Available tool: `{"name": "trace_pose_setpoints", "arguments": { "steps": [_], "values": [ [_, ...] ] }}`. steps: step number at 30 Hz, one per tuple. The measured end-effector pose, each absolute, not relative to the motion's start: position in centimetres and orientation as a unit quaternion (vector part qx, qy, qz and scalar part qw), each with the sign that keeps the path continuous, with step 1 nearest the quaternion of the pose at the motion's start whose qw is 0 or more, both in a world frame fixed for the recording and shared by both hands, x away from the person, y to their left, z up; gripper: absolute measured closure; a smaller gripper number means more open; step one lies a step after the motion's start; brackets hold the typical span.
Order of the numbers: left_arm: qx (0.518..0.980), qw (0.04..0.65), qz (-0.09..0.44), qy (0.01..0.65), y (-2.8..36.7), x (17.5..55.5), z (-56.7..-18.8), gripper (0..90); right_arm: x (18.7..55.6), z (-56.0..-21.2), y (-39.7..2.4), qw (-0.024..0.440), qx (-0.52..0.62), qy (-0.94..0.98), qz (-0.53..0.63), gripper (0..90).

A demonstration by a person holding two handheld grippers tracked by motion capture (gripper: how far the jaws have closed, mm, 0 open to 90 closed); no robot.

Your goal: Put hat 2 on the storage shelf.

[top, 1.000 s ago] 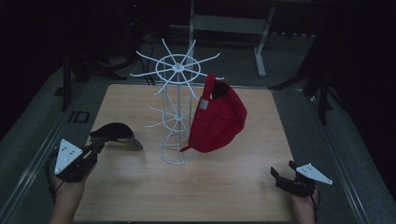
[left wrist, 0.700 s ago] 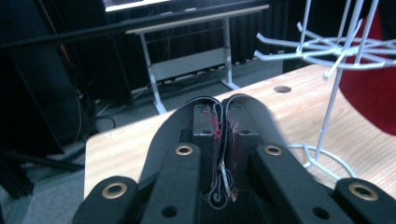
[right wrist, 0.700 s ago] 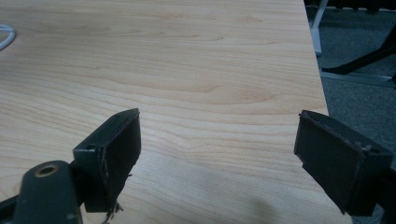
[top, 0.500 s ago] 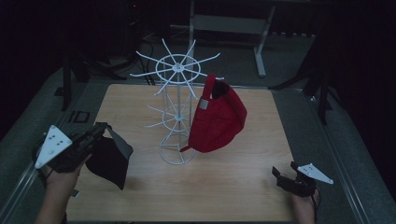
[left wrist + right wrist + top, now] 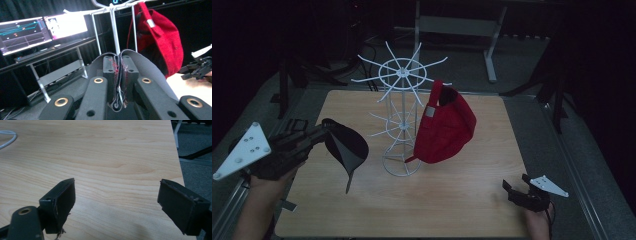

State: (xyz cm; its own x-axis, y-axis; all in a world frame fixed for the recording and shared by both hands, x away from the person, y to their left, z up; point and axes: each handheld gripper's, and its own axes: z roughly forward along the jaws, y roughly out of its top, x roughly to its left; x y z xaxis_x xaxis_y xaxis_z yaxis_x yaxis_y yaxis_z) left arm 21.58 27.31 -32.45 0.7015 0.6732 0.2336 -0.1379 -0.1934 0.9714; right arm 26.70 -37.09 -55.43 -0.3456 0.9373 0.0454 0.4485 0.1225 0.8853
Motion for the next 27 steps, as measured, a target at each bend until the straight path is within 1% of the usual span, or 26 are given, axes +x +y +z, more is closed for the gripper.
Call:
{"name": "trace_pose_setpoints", "arguments": {
  "steps": [5,10,14,18,27],
  "values": [
    [0.702,0.602,0.334,0.182,26.8,21.5,-31.1,84.9,26.8,-55.5,-37.0,0.278,0.496,0.699,0.433,14.7],
    [0.697,0.617,0.331,0.152,26.1,21.2,-29.1,84.9,26.7,-55.4,-37.1,0.279,0.498,0.697,0.434,14.6],
    [0.696,0.620,0.333,0.141,25.5,21.4,-28.1,84.9,26.7,-55.4,-37.0,0.279,0.498,0.698,0.433,14.7],
    [0.697,0.624,0.326,0.134,24.3,22.3,-26.6,84.9,26.7,-55.4,-37.0,0.279,0.497,0.698,0.433,14.6],
    [0.696,0.636,0.312,0.117,22.1,23.4,-25.1,84.8,26.7,-55.5,-37.0,0.279,0.499,0.699,0.431,14.6]
  ]
}}
